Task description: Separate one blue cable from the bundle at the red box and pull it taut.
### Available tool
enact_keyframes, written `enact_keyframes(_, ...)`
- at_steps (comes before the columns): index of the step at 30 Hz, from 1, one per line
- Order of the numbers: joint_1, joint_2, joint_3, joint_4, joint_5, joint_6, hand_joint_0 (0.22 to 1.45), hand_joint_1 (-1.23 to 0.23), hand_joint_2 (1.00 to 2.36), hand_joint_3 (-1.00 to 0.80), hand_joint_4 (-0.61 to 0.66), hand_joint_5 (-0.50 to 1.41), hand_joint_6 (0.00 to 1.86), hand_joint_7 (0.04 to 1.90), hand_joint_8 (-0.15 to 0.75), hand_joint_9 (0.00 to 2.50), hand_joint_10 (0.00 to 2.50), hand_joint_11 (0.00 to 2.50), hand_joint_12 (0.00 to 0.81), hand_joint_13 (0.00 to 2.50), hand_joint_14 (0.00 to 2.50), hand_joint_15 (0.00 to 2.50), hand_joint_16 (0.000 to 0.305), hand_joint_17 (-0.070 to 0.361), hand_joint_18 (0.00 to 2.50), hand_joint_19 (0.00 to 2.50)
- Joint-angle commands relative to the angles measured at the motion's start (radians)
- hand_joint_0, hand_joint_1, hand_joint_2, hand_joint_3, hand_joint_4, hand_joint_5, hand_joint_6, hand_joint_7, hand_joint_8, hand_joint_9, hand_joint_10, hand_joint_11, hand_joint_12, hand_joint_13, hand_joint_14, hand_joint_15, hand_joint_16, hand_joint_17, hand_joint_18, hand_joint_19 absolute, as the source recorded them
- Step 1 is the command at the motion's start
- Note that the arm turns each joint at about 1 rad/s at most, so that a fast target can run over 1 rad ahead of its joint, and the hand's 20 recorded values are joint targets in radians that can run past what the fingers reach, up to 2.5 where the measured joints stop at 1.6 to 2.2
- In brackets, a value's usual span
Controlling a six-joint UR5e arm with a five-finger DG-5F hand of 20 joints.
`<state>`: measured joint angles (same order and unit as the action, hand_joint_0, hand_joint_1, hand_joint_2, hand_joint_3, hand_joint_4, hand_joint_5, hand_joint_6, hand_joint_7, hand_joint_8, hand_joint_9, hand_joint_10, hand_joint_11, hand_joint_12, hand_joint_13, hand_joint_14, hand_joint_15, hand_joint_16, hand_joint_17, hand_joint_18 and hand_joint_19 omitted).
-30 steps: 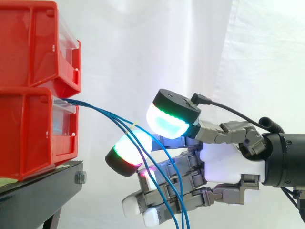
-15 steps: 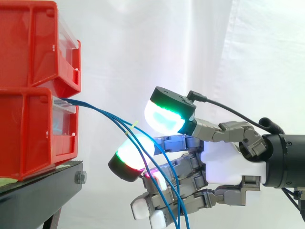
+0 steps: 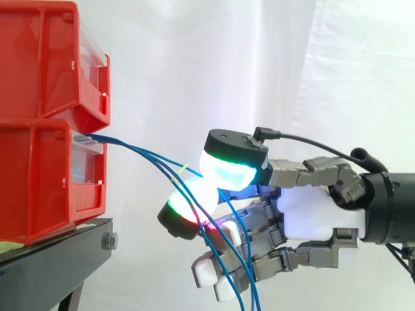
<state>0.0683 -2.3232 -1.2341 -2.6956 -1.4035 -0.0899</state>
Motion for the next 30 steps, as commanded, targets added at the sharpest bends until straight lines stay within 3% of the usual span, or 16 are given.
enact_keyframes(1,-0.001,0.011,-0.001,-0.016,0.0,-0.007,0.63,-0.63,1.01,-0.22,0.11,-0.21,0.95,0.73,0.274,0.94,0.01,1.26,0.376,0.78,0.02,0.66,0.054,0.123,0.57,0.75)
enact_keyframes(7,-0.001,0.028,-0.001,-0.043,0.0,-0.028,0.62,-0.62,1.01,-0.29,0.13,-0.21,0.95,0.73,0.263,0.93,0.01,1.27,0.366,0.78,0.02,0.66,0.052,0.118,0.56,0.77)
enact_keyframes(12,-0.001,0.041,0.001,-0.056,0.0,-0.039,0.56,-0.45,1.0,-0.49,0.11,-0.21,0.93,0.73,0.248,0.93,0.02,1.27,0.351,0.76,0.03,0.69,0.05,0.112,0.53,0.8)
enact_keyframes(16,-0.001,0.045,0.001,-0.07,0.005,-0.041,0.56,-0.37,1.0,-0.5,0.1,-0.21,0.92,0.76,0.249,0.95,0.01,1.28,0.355,0.77,0.02,0.69,0.05,0.112,0.52,0.81)
enact_keyframes(23,0.004,0.044,-0.001,-0.069,0.005,-0.045,0.56,-0.38,1.0,-0.5,0.11,-0.21,0.9,0.77,0.253,0.96,0.02,1.27,0.358,0.77,0.02,0.71,0.05,0.113,0.53,0.81)
enact_keyframes(28,0.01,0.042,-0.002,-0.069,0.02,-0.047,0.53,-0.44,1.0,-0.5,0.14,-0.23,0.91,0.73,0.236,0.95,0.0,1.62,0.36,0.86,0.03,0.91,0.052,0.118,0.55,0.82)
enact_keyframes(29,0.01,0.042,-0.002,-0.069,0.031,-0.047,0.53,-0.45,1.0,-0.5,0.14,-0.23,0.91,0.73,0.236,0.89,0.18,1.6,0.359,0.89,0.03,0.96,0.053,0.119,0.57,0.83)
enact_keyframes(30,0.01,0.042,-0.002,-0.069,0.038,-0.047,0.52,-0.47,1.0,-0.5,0.15,-0.24,0.91,0.72,0.243,0.78,0.52,1.44,0.359,0.9,0.03,1.0,0.053,0.119,0.6,0.86)
